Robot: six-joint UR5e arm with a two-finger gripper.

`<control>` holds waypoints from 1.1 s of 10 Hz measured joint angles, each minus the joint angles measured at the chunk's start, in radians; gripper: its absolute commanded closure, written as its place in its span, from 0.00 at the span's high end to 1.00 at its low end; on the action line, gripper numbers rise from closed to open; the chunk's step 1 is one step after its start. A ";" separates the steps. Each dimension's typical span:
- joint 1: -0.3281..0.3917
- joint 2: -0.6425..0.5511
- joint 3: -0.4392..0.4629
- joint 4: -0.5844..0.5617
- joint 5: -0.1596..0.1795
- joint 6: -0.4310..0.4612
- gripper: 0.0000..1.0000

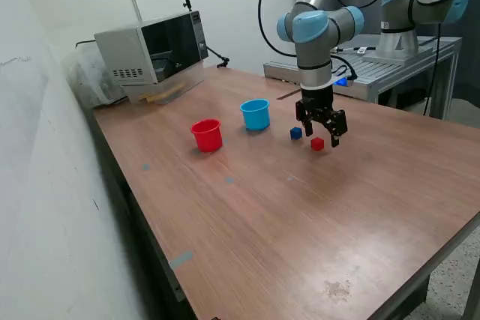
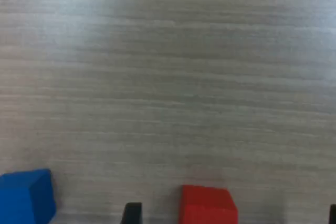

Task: Place red objects in the red bin, and blue objects in the blue bin.

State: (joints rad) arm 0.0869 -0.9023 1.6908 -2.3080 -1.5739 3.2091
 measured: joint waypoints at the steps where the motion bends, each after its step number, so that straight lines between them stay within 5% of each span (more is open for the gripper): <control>1: 0.000 0.003 -0.002 -0.001 0.000 0.000 1.00; 11: -0.011 0.020 -0.011 -0.003 0.000 0.000 1.00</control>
State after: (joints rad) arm 0.0758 -0.8827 1.6796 -2.3106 -1.5742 3.2091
